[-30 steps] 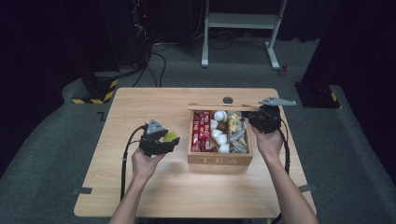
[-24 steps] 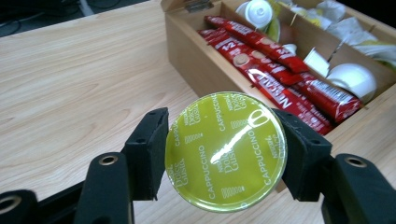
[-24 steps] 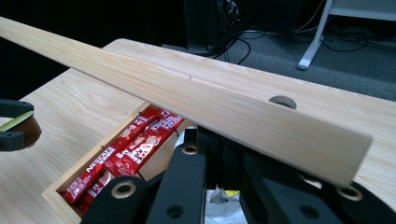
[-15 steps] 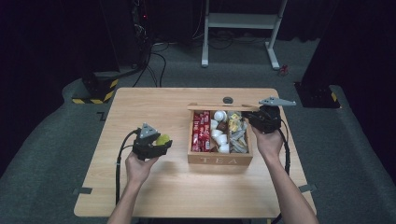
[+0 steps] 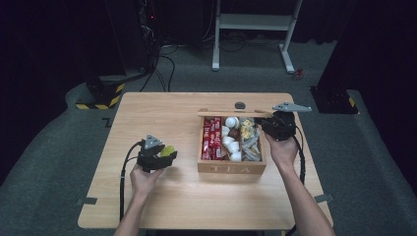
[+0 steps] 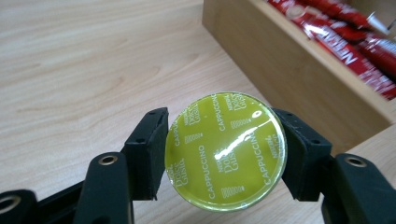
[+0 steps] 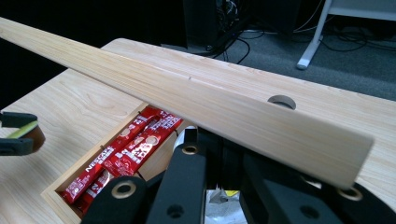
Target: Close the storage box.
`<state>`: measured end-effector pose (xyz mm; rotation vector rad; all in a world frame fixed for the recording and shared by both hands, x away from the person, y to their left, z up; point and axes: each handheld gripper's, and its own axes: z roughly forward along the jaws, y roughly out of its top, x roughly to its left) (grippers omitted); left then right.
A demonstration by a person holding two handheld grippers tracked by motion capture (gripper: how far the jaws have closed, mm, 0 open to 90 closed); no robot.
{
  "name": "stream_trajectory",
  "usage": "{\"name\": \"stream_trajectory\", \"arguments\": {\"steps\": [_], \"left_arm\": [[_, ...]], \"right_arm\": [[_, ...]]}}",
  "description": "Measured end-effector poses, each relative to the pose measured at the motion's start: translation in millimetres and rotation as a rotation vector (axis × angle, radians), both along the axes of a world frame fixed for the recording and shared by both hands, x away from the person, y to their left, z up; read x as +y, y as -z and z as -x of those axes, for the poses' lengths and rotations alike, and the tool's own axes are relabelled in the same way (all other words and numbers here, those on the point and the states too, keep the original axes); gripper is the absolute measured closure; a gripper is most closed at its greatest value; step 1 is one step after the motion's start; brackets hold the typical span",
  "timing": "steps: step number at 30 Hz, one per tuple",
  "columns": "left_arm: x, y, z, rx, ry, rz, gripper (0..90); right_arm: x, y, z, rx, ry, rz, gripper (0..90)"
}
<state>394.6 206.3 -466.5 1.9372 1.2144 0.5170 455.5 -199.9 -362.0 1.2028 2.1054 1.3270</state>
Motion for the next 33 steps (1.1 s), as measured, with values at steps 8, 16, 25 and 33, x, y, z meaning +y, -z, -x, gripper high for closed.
{"name": "stream_trajectory", "arguments": {"steps": [8,16,25,33], "left_arm": [[-1.4,15.0,-3.6,0.022,-0.028,-0.018,40.8],[-8.8,23.3,-7.0,0.03,-0.031,-0.044,40.8],[-19.2,32.0,-10.7,0.03,-0.018,-0.084,40.6],[-22.3,35.6,-12.1,0.034,-0.014,-0.101,40.3]], "right_arm": [[-0.1,0.4,0.1,0.001,0.002,-0.001,89.3],[-0.5,1.5,0.7,0.001,0.001,-0.001,89.3],[-1.2,2.5,0.9,0.007,0.0,-0.001,89.3],[-1.3,2.7,1.0,0.007,-0.001,0.001,89.3]]}}
